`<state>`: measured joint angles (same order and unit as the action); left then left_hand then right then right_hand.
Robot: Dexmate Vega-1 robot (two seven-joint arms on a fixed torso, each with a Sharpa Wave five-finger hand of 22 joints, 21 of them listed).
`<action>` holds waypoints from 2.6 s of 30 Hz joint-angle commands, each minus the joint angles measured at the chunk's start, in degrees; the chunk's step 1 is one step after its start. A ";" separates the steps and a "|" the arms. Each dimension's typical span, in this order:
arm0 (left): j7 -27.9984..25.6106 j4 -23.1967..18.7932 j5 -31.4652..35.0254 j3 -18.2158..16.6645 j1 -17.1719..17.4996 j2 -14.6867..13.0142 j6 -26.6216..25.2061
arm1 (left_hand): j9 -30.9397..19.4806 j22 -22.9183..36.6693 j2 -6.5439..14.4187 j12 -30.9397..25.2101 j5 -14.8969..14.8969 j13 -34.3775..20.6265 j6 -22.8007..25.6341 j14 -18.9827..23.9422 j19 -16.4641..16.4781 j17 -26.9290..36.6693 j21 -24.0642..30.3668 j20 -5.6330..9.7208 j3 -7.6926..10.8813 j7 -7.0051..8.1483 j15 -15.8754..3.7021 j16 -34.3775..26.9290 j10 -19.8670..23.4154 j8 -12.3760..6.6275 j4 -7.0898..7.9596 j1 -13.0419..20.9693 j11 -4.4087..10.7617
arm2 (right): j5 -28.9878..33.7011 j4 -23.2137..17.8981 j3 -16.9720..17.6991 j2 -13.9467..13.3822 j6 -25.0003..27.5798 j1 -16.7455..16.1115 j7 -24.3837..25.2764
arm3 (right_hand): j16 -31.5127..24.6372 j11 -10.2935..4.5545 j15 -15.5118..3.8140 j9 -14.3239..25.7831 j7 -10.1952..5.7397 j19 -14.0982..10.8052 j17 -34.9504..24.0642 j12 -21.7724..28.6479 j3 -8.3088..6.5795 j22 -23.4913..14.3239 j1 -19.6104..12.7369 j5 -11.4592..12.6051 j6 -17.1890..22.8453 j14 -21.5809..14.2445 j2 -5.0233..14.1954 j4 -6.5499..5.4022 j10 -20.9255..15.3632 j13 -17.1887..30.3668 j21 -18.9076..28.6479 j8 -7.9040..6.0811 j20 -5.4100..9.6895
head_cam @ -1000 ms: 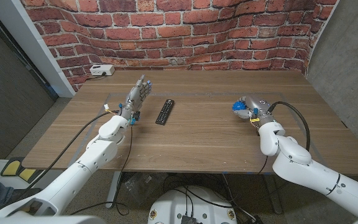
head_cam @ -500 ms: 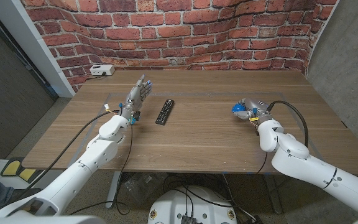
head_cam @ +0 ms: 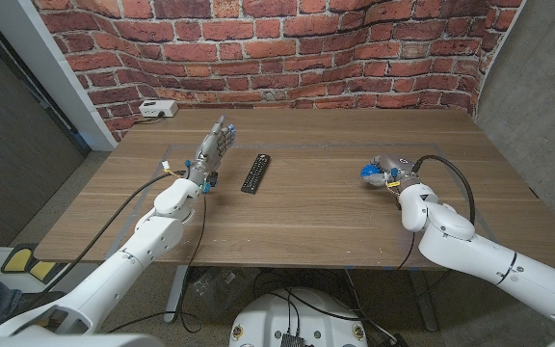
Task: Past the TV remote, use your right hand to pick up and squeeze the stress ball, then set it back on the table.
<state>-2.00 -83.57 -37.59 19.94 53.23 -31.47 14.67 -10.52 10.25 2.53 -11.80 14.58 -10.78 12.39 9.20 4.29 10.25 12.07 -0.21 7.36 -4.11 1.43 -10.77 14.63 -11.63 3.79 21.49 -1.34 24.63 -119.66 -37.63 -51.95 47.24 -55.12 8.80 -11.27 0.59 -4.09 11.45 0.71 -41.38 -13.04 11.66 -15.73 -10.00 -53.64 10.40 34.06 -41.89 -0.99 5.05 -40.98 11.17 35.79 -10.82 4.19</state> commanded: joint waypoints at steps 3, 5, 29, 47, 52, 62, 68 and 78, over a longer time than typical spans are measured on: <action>-1.43 -0.08 1.28 0.27 -0.12 -0.07 -0.15 | -0.24 0.15 0.28 0.01 -0.34 -0.30 0.48 0.62 0.05 0.24 -0.13 -0.27 -0.23 -0.16 0.07 -0.03 0.45 0.15 -0.05 0.10 -0.09 | -0.47 2.42 -3.00 -0.31 0.63 3.54 -1.68 | -0.01 -0.18 -1.82 0.12 0.20 0.20 -0.05 0.15 -0.09 -0.13 0.33 0.25 -0.15 0.56 0.05 0.34 0.42 0.15 -0.13 -0.17 5.22; -1.34 0.12 1.29 0.36 -0.31 0.00 -0.24 | -0.24 0.15 0.28 0.01 -0.35 -0.30 0.49 0.59 0.04 0.24 -0.13 -0.25 -0.24 -0.13 0.10 -0.01 0.45 0.15 -0.05 0.11 -0.12 | -0.15 2.59 -3.46 -0.19 1.25 3.94 -1.87 | 0.01 -0.22 -1.72 0.12 0.16 0.48 -0.03 0.12 -0.08 -0.13 0.37 0.25 -0.34 0.74 0.07 0.36 0.59 0.15 -0.29 -0.12 5.17; -0.35 1.93 1.42 1.02 -2.19 0.38 -0.95 | -0.24 0.15 0.32 0.04 -0.46 -0.30 0.55 0.54 -0.04 0.25 -0.17 -0.28 -0.40 -0.09 0.15 0.02 0.45 0.15 -0.10 0.22 -0.09 | 2.08 3.24 -7.43 -0.16 4.44 7.44 -5.35 | 0.78 0.01 0.42 0.15 -0.33 4.64 0.48 -0.66 1.23 -0.15 3.78 0.15 -4.98 6.53 -0.61 -0.19 5.60 0.18 -3.05 0.57 3.03; -0.28 2.58 0.87 1.10 -2.64 0.63 -1.80 | -0.25 0.15 0.45 0.01 -0.53 -0.31 0.76 0.69 -0.04 0.25 -0.18 -0.33 -0.45 -0.07 0.17 -0.03 0.59 0.10 -0.12 0.33 -0.18 | 3.01 1.50 -7.60 -0.64 5.82 6.47 -4.45 | 1.28 1.48 9.13 0.22 -1.78 9.96 1.64 -0.67 4.61 -0.19 10.88 1.60 -13.19 14.26 -3.60 -1.53 14.64 0.46 -7.29 0.53 -5.56; -0.29 2.49 0.76 1.00 -2.46 0.54 -1.81 | -0.25 0.16 0.50 0.02 -0.55 -0.31 0.83 0.71 -0.02 0.25 -0.17 -0.30 -0.47 -0.06 0.15 -0.03 0.60 0.08 -0.12 0.35 -0.19 | 0.75 1.06 -5.84 -1.03 3.81 5.38 -3.93 | 1.55 2.47 11.25 0.20 -1.84 14.01 1.89 -0.84 6.17 -0.19 14.18 2.33 -17.63 19.10 -4.44 -2.52 19.08 0.50 -9.98 0.76 -7.93; -0.38 2.18 0.57 0.79 -2.00 0.40 -1.67 | -0.25 0.16 0.59 0.00 -0.60 -0.31 0.97 0.75 -0.02 0.25 -0.17 -0.35 -0.50 -0.05 0.12 -0.04 0.66 0.05 -0.12 0.40 -0.18 | -4.63 1.28 -0.13 -0.87 -3.01 0.83 2.07 | 1.41 3.73 12.24 0.16 -0.30 20.13 2.01 -0.50 8.80 -0.26 20.33 3.18 -23.39 26.18 -4.74 -4.95 24.33 0.50 -14.22 0.53 -8.05; -0.18 2.37 0.39 0.72 -1.84 0.46 -1.41 | -0.25 0.16 0.64 0.01 -0.62 -0.31 1.02 0.75 0.00 0.25 -0.16 -0.33 -0.52 0.01 0.15 -0.03 0.66 0.04 -0.12 0.43 -0.13 | -5.95 1.57 1.67 -0.41 -5.39 -0.76 5.11 | 1.24 4.34 12.46 0.18 0.43 20.75 1.99 -0.34 10.02 -0.31 23.27 3.10 -24.43 27.20 -4.93 -6.25 25.28 0.49 -14.92 0.38 -8.16; 0.22 2.26 0.47 0.62 -1.71 0.25 -0.84 | -0.26 0.16 0.70 0.03 -0.67 -0.31 0.99 0.71 0.01 0.25 -0.16 -0.29 -0.56 -0.01 0.14 -0.01 0.66 0.08 -0.12 0.46 -0.15 | -6.91 3.26 4.40 1.11 -12.02 -3.38 12.10 | 1.29 4.53 10.30 0.36 0.32 22.22 2.16 0.26 11.20 -0.35 26.48 3.25 -21.15 29.57 -4.18 -7.64 26.13 0.34 -16.75 -1.00 -6.42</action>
<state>-2.18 -81.21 -37.12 20.72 51.29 -31.00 13.07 -10.52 10.25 3.04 -11.80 14.13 -10.78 13.02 9.50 4.28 10.25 12.08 -0.21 6.97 -4.11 1.74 -10.78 14.83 -11.63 3.88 21.99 -1.55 19.96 -117.85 -36.80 -52.11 42.38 -55.35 14.00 -9.98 4.99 6.85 11.61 0.69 -19.87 -10.92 11.47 -4.58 -10.28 -27.43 13.24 13.67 -13.06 -5.54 -2.30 -15.26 11.44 19.68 -12.15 -2.95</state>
